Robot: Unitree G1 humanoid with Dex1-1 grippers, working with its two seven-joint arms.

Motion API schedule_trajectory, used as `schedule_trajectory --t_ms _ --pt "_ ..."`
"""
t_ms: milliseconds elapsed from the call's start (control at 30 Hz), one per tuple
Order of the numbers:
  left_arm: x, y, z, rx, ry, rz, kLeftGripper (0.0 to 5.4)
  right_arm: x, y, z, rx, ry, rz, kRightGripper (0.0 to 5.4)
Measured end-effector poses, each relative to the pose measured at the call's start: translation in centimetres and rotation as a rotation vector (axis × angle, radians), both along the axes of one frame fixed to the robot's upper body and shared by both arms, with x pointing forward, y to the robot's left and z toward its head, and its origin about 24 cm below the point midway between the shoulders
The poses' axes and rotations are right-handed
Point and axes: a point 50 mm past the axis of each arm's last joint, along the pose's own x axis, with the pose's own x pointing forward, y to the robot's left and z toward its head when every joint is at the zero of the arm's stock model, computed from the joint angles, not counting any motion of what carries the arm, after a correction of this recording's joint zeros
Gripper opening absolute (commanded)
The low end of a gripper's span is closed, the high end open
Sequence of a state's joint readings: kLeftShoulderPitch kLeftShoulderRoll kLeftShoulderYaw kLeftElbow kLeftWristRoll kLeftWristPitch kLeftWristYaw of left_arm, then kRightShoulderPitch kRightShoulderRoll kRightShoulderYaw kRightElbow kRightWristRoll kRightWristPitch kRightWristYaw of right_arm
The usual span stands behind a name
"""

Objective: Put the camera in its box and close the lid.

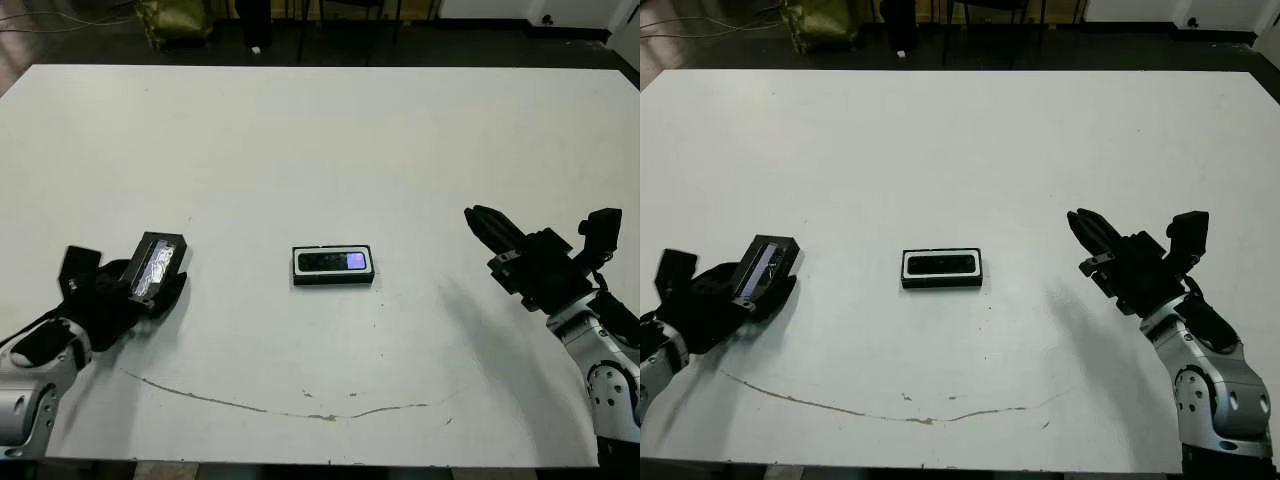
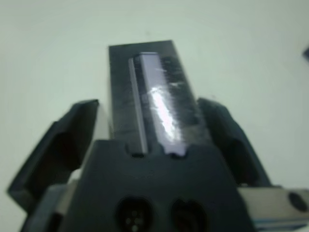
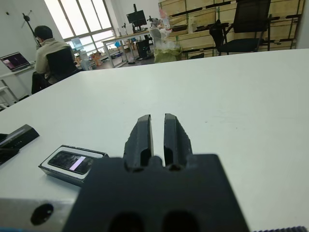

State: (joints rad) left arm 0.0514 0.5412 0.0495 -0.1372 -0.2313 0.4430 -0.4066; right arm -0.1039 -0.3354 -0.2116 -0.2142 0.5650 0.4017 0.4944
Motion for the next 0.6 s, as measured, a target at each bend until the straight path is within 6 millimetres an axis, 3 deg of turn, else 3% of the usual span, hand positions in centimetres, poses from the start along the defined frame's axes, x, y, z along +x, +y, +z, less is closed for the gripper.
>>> schedule_trajectory --t_ms 167,600 --pt "-0.1 -0.8 1.0 0.038 0.062 0.035 2.39 0.0 0.0 0.0 0.001 -0.002 0.003 0.0" --pt "-0.3 -0.9 1.7 -0.027 0.165 0.092 2.37 0.0 -0.1 -0.1 0.004 0.005 -0.015 0.0"
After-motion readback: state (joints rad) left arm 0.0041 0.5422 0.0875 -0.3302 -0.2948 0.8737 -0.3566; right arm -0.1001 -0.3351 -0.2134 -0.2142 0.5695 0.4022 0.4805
